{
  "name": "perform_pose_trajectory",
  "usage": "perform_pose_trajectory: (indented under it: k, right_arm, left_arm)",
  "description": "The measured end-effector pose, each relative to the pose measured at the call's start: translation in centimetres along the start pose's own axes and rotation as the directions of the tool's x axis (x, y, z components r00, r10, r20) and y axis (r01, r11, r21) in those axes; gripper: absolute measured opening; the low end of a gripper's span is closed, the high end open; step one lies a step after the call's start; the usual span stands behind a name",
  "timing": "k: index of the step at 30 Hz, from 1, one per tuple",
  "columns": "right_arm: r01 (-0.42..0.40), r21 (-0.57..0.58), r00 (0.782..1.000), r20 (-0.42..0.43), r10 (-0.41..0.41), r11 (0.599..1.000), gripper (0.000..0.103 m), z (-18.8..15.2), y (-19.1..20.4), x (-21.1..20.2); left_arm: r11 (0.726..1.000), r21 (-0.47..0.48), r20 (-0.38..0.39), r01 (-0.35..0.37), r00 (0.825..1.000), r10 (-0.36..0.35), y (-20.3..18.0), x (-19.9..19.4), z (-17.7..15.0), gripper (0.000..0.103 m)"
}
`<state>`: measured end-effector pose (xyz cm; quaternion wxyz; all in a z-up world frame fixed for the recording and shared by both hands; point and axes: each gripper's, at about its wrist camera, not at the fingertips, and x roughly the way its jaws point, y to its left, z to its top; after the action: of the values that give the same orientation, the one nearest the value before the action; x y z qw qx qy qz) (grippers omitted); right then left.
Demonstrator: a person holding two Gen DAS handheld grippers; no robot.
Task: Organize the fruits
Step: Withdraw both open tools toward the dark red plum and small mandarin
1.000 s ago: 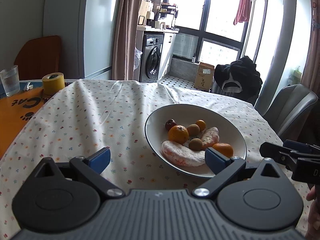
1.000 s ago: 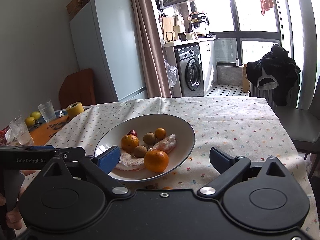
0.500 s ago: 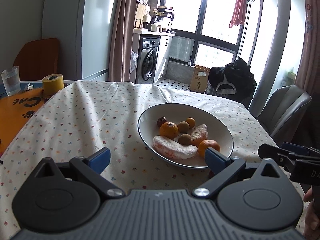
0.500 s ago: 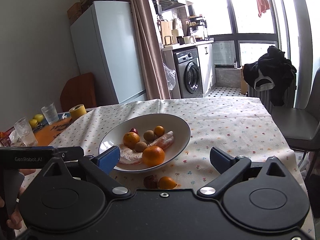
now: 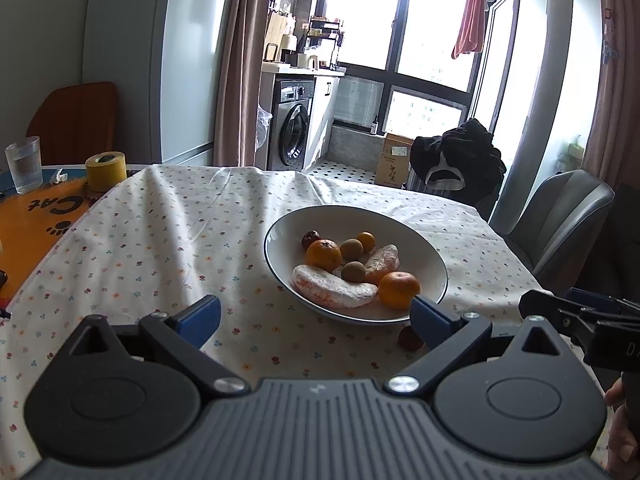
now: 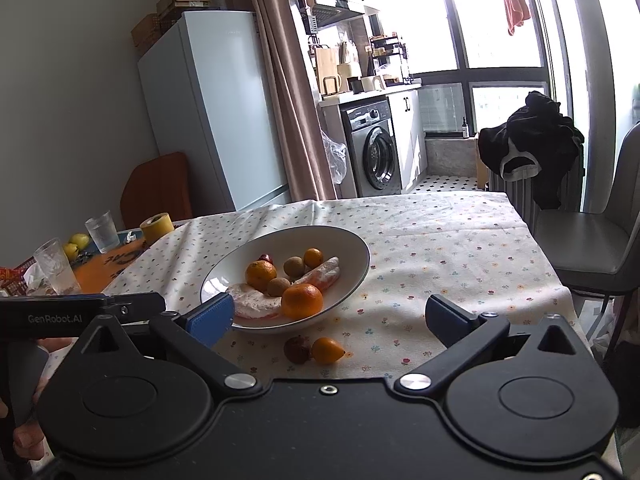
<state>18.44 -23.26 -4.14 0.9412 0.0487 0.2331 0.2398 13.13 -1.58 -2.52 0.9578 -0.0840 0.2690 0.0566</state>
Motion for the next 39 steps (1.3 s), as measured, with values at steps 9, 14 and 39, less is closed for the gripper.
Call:
perform_pose_trajectory:
  k: [9,14,39]
  right_arm:
    - [-0.008,0.027,1.000,-0.026,0.008,1.000,0.103,-0.6,-1.0,-0.4]
    - [-0.013,0.040,0.999,-0.046,0.015,0.999,0.103,-1.0,-1.4,-0.2]
    - [-0.066,0.085,0.988,-0.138,0.077,0.994,0.081,-2.6,-3.2,2.7]
  left_arm:
    - [1.000,0.008,-0.011,0.004,1.000,-0.004,-0.5,0.1,-0.7,0.100]
    - [0.999,0.013,-0.016,0.041,0.999,-0.041,-1.0,0.5,-1.1,0.100]
    - [0.992,0.028,-0.103,0.122,0.988,-0.118,-2.6,4.6,-2.4,0.090]
